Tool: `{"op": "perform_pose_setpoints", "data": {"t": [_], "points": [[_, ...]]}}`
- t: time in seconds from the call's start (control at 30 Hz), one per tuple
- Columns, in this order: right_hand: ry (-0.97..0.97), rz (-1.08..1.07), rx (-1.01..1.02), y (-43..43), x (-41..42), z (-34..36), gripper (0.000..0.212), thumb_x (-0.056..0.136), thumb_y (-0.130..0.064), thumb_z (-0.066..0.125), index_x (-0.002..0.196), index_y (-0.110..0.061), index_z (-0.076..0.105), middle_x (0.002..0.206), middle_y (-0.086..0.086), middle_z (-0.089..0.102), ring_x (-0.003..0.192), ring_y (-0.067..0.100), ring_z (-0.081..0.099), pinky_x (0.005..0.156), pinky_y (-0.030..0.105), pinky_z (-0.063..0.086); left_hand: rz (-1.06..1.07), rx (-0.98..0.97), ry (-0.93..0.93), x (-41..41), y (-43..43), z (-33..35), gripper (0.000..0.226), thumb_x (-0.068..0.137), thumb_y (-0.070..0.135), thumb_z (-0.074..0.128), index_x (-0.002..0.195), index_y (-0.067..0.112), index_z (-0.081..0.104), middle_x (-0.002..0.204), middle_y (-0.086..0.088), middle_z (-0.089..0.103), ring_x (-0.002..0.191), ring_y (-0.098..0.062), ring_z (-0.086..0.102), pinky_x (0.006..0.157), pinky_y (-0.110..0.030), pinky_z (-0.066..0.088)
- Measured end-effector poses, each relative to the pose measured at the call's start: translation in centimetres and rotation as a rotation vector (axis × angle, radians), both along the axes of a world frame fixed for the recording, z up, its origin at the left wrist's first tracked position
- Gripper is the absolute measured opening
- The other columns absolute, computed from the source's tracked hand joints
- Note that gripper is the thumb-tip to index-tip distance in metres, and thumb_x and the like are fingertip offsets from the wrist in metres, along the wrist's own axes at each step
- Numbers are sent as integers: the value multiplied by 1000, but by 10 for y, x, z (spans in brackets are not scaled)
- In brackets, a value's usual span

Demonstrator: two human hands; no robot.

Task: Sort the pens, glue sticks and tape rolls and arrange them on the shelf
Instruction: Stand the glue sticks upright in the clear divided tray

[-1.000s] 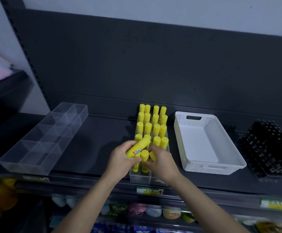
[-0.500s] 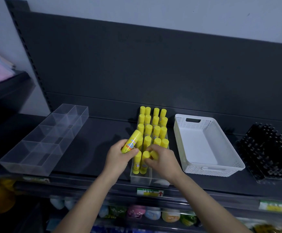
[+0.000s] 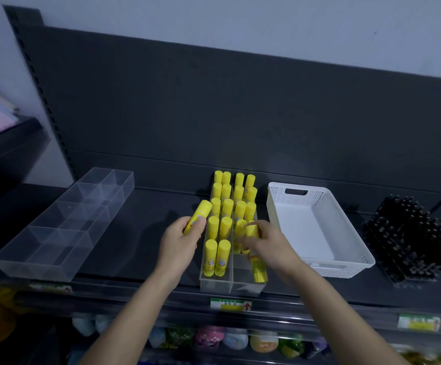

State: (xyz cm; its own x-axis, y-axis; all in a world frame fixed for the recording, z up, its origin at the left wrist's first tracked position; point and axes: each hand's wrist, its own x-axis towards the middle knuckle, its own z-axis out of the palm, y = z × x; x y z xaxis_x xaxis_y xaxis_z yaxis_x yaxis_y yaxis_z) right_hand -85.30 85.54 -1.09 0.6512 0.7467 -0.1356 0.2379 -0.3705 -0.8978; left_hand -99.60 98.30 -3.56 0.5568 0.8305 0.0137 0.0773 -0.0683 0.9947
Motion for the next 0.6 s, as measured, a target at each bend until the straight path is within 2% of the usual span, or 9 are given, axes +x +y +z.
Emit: {"op": "perform_pose_setpoints", "data": {"t": [0.07, 0.1, 0.17, 0.23, 0.33, 0.5, 0.6], "points": [[71, -10, 112, -4, 5, 6, 18, 83, -6, 63, 97, -16, 64, 81, 9, 67, 73, 19, 62, 59, 25, 52, 4, -36, -37, 2, 0, 7, 27, 94, 41, 53, 76, 25, 64, 61, 13, 57, 55, -3, 48, 56, -26, 40], [111, -20, 166, -6, 7, 8, 19, 84, -6, 64, 100, -15, 64, 81, 9, 67, 74, 18, 62, 60, 24, 51, -3, -40, -59, 3, 0, 10, 27, 95, 40, 52, 76, 26, 66, 63, 12, 59, 56, -3, 50, 57, -24, 41], [187, -47, 235, -7, 10, 10, 22, 84, -2, 67, 101, -15, 66, 87, 10, 67, 77, 20, 63, 68, 32, 55, -41, -21, -92, 5, -2, 16, 23, 94, 37, 54, 77, 29, 69, 65, 13, 62, 59, -1, 53, 55, -19, 43], [207, -37, 257, -7, 9, 8, 26, 79, 6, 69, 96, -13, 68, 87, 9, 67, 76, 19, 63, 69, 37, 57, -98, 12, -93, 6, -4, 21, 19, 93, 35, 56, 81, 34, 70, 68, 15, 64, 62, 3, 56, 54, -14, 45], [94, -2, 228, -7, 6, 4, 26, 77, 5, 72, 91, -18, 69, 80, -1, 68, 71, 9, 62, 62, 20, 51, -142, 25, -91, 8, -7, 24, 15, 93, 35, 57, 88, 30, 70, 71, 15, 64, 65, 0, 58, 56, -15, 46], [-174, 52, 91, -5, 8, 6, 27, 76, -9, 77, 84, -30, 64, 75, -6, 64, 64, 4, 58, 59, 16, 47, -167, 32, -80, 9, -13, 21, 15, 93, 33, 57, 86, 27, 69, 69, 12, 60, 62, -4, 56, 57, -23, 45], [-274, 88, 14, -5, 8, 1, 23, 75, -11, 76, 86, -27, 65, 75, -7, 62, 65, 5, 57, 58, 15, 46, -170, 63, -65, 9, -16, 19, 11, 92, 33, 59, 89, 30, 69, 73, 13, 64, 65, -1, 59, 57, -16, 46]]}}
